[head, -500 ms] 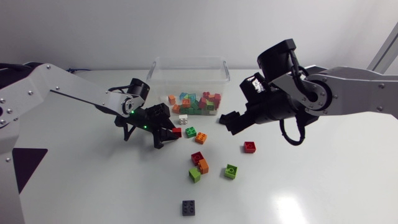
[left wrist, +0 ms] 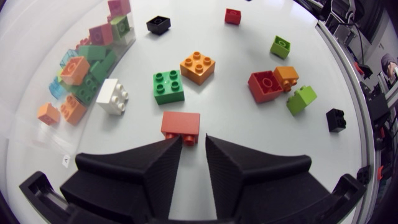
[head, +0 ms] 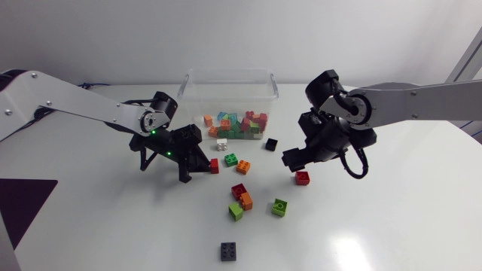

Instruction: Place the duplo bricks in the container

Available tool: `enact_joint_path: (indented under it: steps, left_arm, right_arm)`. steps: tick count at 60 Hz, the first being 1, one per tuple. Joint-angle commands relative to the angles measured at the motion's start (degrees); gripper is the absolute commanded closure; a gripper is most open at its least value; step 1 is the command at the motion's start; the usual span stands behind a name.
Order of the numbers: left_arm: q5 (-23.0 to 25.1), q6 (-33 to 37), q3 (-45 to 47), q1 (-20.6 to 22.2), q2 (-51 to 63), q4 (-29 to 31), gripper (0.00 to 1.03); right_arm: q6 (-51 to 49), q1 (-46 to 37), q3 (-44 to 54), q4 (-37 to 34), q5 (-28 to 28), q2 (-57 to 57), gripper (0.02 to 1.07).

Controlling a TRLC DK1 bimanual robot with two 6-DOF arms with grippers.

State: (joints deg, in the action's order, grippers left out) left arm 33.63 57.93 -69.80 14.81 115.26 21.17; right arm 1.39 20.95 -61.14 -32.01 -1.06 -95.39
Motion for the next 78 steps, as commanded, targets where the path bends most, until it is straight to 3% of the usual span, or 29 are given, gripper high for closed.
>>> enact_joint_path:
  steps: [1, 8, 10, 15, 18, 26, 62, 71, 78]
  left_arm:
    - [0.3, 0.6, 2.5, 0.0, -3.5, 0.9, 0.76]
    - [0.2, -1.8, 2.2, 0.7, -4.1, 1.9, 0.68]
    - [0.2, -1.9, 2.1, 0.8, -4.3, 2.3, 0.62]
    - [-0.1, -1.2, 1.9, 1.0, -4.3, 2.5, 0.36]
    - [-0.7, -1.1, 1.2, 0.8, -3.8, 2.4, 0.27]
    - [-1.0, -0.3, -0.3, 0.7, -2.3, 2.4, 0.17]
    - [-2.2, 1.8, -8.8, 1.7, 7.5, 2.7, 0.17]
    - [-2.2, 1.8, -11.2, 2.2, 8.8, 4.9, 0.33]
    - [-2.2, 1.8, -12.6, 2.5, 9.8, 6.5, 0.52]
  right_arm:
    - [2.0, -0.6, -1.7, -1.2, -0.7, -2.5, 0.16]
    - [2.0, -1.3, -1.5, -1.2, -0.8, -2.8, 0.16]
    - [1.9, -1.3, -1.4, -1.3, -0.7, -2.7, 0.16]
    - [1.6, -1.3, -0.6, -1.4, -0.5, -2.5, 0.16]
    - [1.6, -1.3, 0.1, -1.2, -0.3, -2.3, 0.16]
    - [1.2, -1.3, 1.4, -0.6, -0.1, -1.8, 0.16]
    - [0.6, -0.6, 2.2, 0.2, 0.7, -2.0, 0.16]
    - [0.5, -0.6, 2.3, 0.3, 0.6, -2.2, 0.16]
    - [0.4, -0.6, 2.3, 0.5, 0.7, -2.3, 0.16]
